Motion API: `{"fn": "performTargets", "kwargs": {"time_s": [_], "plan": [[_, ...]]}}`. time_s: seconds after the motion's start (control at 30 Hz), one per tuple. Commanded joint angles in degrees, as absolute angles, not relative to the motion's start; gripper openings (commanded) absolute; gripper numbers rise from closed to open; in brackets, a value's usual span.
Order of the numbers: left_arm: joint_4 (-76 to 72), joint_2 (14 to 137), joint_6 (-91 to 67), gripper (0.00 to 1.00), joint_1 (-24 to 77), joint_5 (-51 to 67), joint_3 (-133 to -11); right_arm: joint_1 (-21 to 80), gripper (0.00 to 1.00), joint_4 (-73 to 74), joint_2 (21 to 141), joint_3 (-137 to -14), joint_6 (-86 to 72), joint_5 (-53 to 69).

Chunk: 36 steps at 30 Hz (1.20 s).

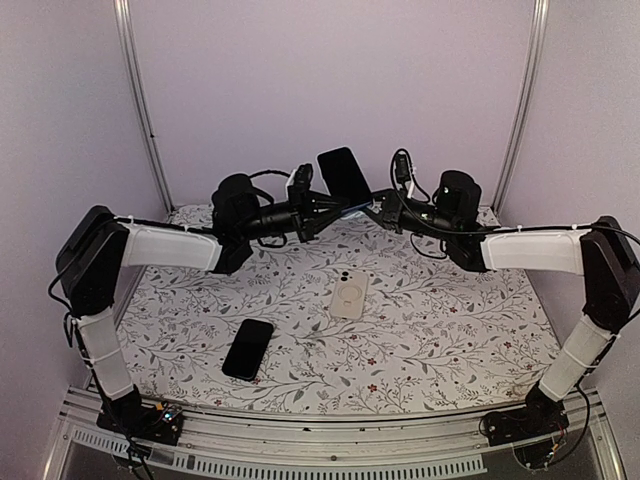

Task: Take the phone out of the phone case

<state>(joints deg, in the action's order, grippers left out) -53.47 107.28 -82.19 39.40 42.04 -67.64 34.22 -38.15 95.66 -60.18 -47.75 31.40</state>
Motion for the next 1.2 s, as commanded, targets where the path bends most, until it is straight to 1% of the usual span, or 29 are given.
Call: {"fn": "performTargets", "kwargs": {"time_s": [0.0,0.3,0.7,0.83,1.0,1.17], "plan": [[-48.2,105.3,-75.1,0.0,39.8,46.2,-70.8,32.9,0.0,-32.6,93.0,-61.4,-44.0,26.0],[-32.3,102.7,-63.3,0.0,40.3,47.8,-74.2,30.5,0.0,-23.3,90.4,-62.1,-38.6,17.9],[-22.1,101.7,-56.2,0.0,40.0,45.8,-75.5,27.6,0.0,-14.7,87.2,-61.6,-35.1,12.3],[-15.1,101.2,-51.8,0.0,38.3,43.8,-75.5,26.2,0.0,-9.8,86.4,-60.7,-34.1,10.5],[-4.5,100.8,-44.4,0.0,34.7,41.3,-74.9,23.2,0.0,-5.7,84.3,-56.5,-33.0,9.2],[1.5,101.9,-39.7,0.0,31.5,41.6,-73.8,19.1,0.0,-1.7,83.5,-52.9,-32.2,9.6]]}}
